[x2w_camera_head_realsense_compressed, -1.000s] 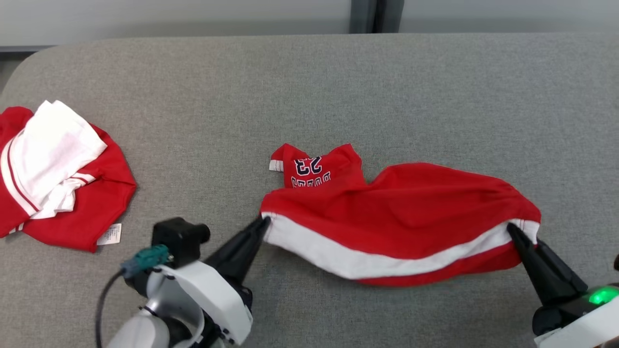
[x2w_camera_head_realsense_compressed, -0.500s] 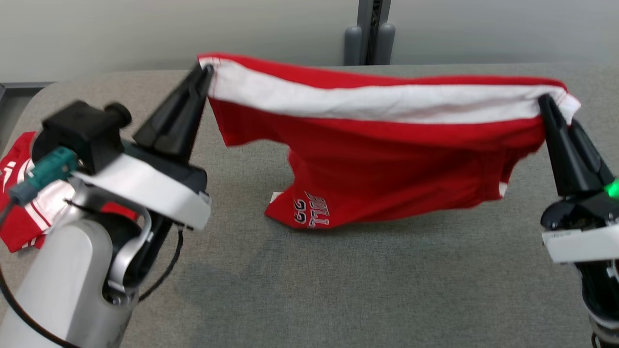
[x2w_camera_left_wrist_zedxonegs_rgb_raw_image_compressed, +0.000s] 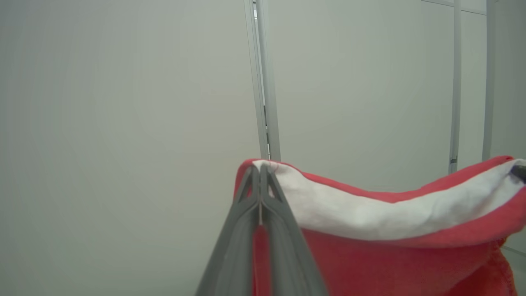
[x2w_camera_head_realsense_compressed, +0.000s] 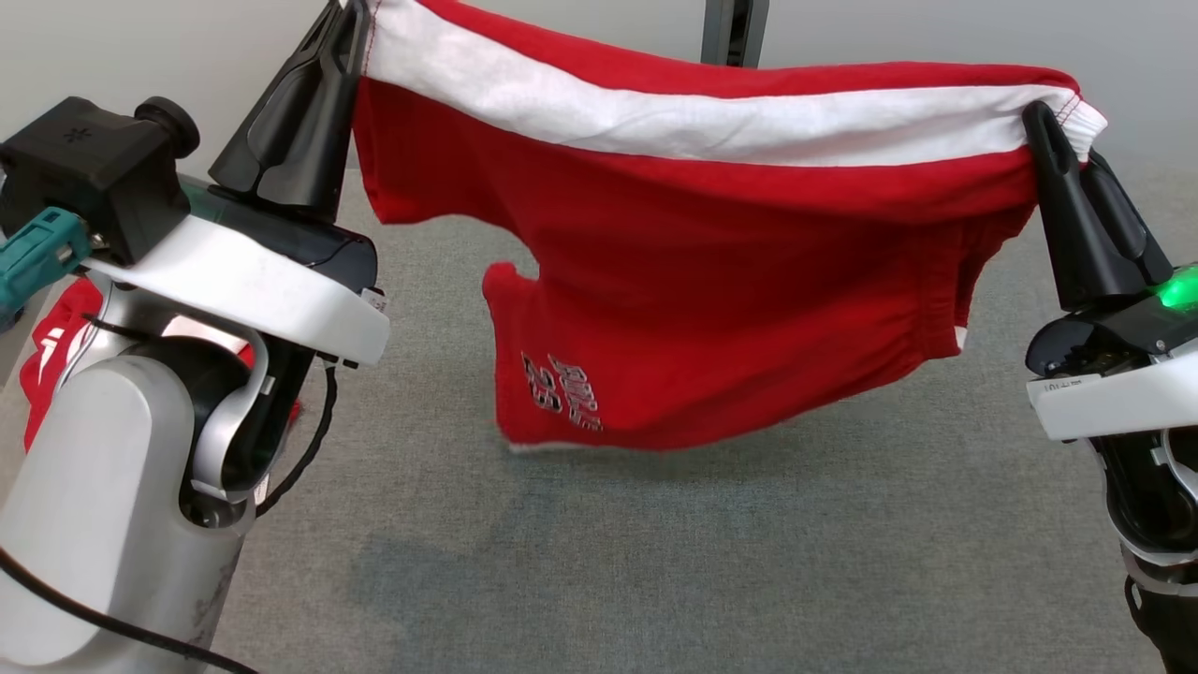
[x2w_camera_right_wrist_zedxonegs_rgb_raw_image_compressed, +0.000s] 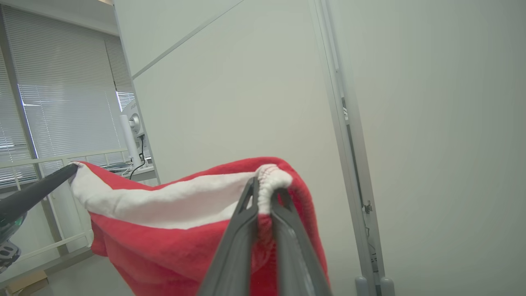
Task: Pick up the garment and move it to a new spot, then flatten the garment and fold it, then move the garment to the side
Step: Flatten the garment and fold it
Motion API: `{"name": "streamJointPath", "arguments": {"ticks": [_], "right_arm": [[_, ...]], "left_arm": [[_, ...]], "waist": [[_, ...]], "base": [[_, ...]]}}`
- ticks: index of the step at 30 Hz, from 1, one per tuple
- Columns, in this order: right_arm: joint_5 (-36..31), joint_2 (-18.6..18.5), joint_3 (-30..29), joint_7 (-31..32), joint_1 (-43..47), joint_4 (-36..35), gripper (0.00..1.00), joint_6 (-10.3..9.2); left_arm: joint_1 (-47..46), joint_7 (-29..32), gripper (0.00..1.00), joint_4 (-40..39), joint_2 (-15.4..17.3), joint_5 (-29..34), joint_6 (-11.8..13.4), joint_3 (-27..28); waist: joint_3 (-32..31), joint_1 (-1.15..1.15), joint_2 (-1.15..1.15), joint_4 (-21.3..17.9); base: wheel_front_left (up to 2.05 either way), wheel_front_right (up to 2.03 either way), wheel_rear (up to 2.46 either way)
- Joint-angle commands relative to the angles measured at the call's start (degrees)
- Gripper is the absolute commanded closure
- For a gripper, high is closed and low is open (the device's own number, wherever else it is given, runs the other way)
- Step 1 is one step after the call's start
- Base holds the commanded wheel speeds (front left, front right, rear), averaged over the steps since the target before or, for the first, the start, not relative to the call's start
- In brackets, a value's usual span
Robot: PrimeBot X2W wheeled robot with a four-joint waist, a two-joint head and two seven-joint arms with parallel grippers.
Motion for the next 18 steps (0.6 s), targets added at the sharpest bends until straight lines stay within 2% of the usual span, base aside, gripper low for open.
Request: {"name": "streamJointPath", "arguments": {"ticks": [1,8,17,18], "right_arm": [[0.4,-0.2,-0.1,0.2,-0.7,0.6,1.00,0.14],[-2.9,-0.2,1.3,0.6,-6.7,8.8,1.00,0.14],[-7.8,0.5,10.7,-5.0,-29.7,30.6,1.00,0.13],[-7.8,0.5,10.7,-5.0,-29.7,30.6,1.00,0.13]], "left_arm": [[-1.0,-0.2,1.00,0.4,-0.1,-0.2,0.3,0.0],[-5.0,-1.5,1.00,6.6,-1.3,-1.7,-0.8,0.4],[-22.4,-8.6,1.00,30.0,-4.1,-1.1,-4.1,1.2],[-22.4,-8.6,1.00,30.0,-4.1,-1.1,-4.1,1.2]], "waist": [[0.2,0.00,0.00,0.1],[3.3,0.00,0.00,-0.4],[11.0,0.00,0.00,-1.4],[11.0,0.00,0.00,-1.4]], "base": [[0.00,0.00,0.00],[0.00,0.00,0.00],[0.00,0.00,0.00],[0.00,0.00,0.00]]}}
